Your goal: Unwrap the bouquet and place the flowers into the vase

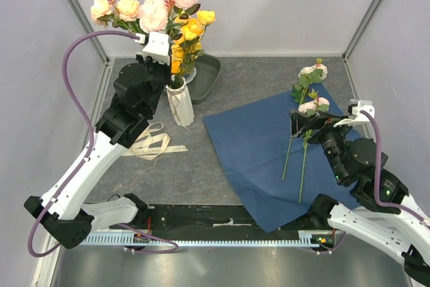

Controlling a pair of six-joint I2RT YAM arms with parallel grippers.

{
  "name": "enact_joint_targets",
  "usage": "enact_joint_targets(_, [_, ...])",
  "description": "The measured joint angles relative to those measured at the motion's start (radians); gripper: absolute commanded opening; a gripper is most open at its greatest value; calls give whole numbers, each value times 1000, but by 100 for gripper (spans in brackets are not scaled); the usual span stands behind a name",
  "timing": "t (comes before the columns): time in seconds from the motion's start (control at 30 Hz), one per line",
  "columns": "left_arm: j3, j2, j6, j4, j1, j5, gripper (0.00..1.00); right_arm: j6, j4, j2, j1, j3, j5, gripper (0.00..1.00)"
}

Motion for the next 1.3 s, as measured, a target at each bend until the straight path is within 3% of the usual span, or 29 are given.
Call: enact_joint_targets(1.3, [-156,51,-199,13,0,-145,2,26,0,3,0,-40,13,98])
